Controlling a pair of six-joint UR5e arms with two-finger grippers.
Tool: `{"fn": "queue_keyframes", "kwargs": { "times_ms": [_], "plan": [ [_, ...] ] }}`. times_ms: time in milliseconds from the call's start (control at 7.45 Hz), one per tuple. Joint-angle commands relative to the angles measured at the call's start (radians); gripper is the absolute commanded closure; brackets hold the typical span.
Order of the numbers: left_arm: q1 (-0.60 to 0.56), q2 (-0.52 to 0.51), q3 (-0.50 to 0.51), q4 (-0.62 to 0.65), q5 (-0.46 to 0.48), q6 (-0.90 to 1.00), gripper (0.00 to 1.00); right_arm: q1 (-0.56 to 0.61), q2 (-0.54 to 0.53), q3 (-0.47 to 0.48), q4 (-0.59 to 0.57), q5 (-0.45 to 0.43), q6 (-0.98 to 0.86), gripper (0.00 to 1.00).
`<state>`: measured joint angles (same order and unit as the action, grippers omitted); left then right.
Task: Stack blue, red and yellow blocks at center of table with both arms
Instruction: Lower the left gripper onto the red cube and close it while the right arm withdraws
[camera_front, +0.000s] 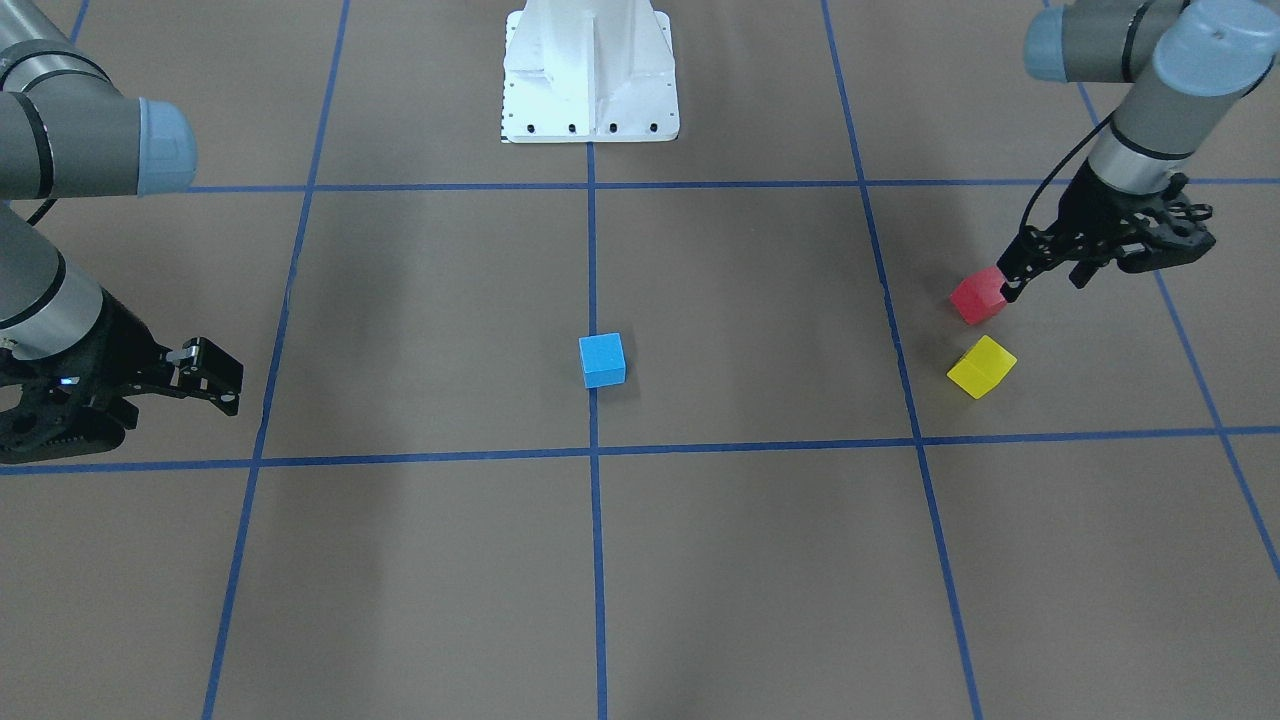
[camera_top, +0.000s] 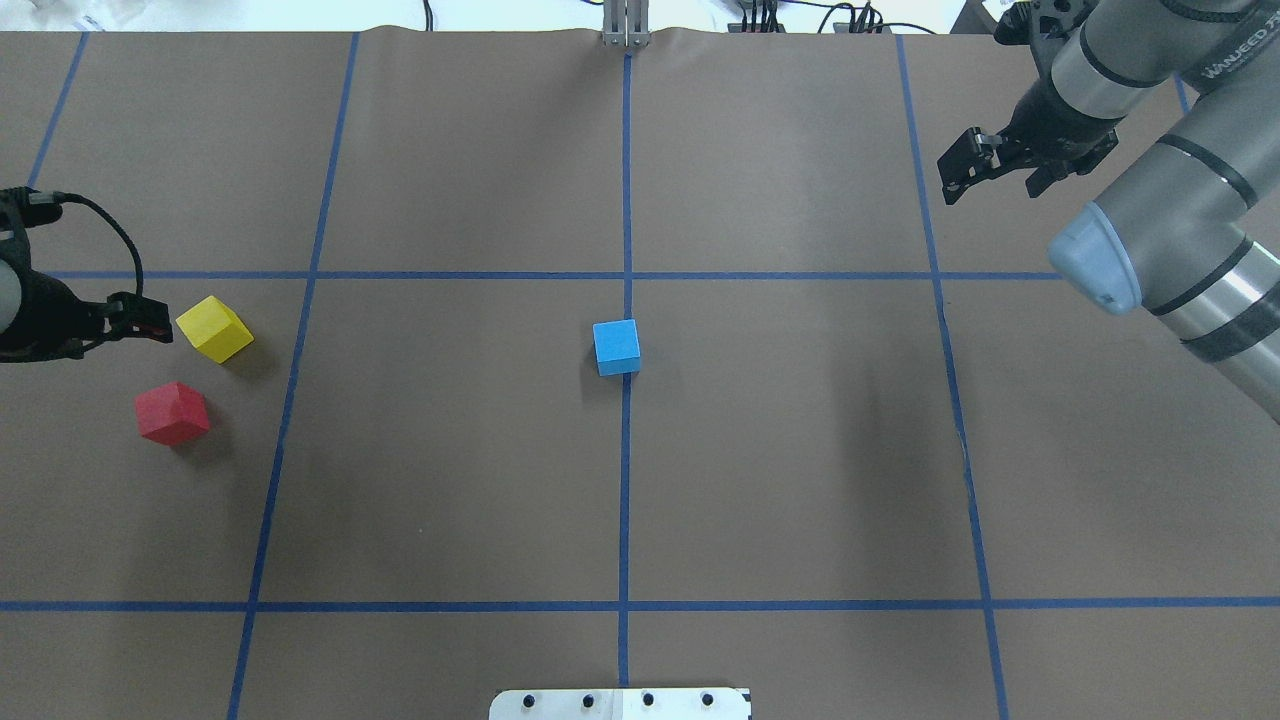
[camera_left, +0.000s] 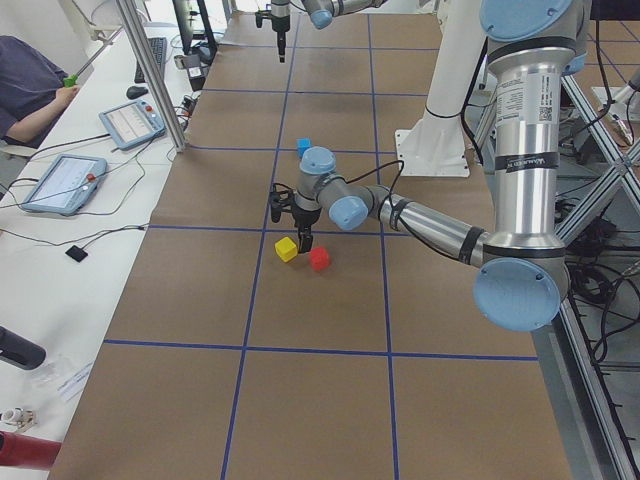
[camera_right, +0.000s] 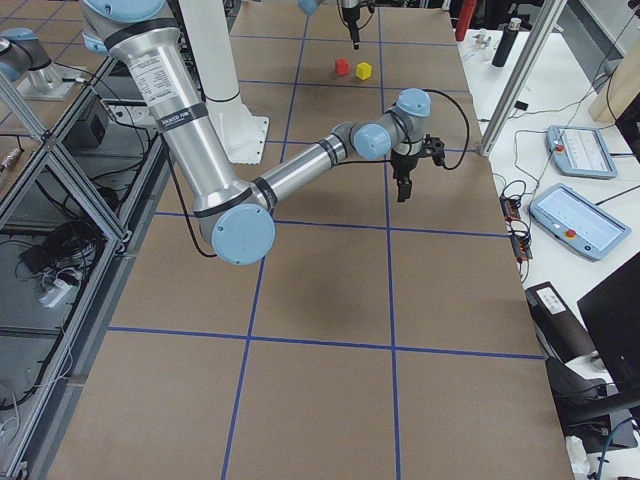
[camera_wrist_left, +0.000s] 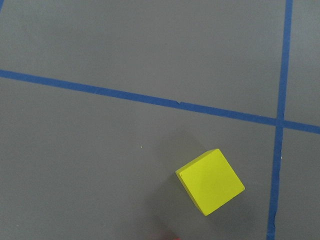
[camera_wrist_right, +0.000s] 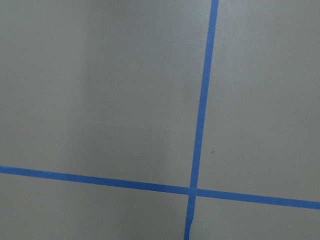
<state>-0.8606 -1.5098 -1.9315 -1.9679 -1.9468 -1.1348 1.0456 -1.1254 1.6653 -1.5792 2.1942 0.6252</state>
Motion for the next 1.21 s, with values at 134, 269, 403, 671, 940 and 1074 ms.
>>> {"fn": "queue_keyframes", "kwargs": {
  "times_ms": [134,269,403,671,940,1074],
  "plan": [
    [0.103,0.025,0.022,-0.005,0.063,-0.048,0.00,-0.001,-0.001,-0.024,0.002,-0.005,0.002,0.00],
    [0.110,0.025,0.041,-0.006,0.063,-0.046,0.00,-0.001,-0.001,-0.024,0.002,-0.005,0.002,0.00],
    [0.118,0.025,0.051,-0.008,0.062,-0.046,0.00,-0.001,-0.002,-0.026,0.001,-0.005,0.002,0.00],
    [0.141,0.017,0.074,-0.014,0.061,-0.049,0.00,-0.001,-0.002,-0.027,0.001,-0.005,0.002,0.00],
    [0.146,0.011,0.088,-0.016,0.061,-0.048,0.05,-0.001,-0.007,-0.029,0.001,-0.005,0.001,0.00],
    [0.146,0.011,0.088,-0.016,0.061,-0.045,0.42,-0.001,-0.008,-0.029,0.002,-0.005,0.001,0.00]
  ]
}}
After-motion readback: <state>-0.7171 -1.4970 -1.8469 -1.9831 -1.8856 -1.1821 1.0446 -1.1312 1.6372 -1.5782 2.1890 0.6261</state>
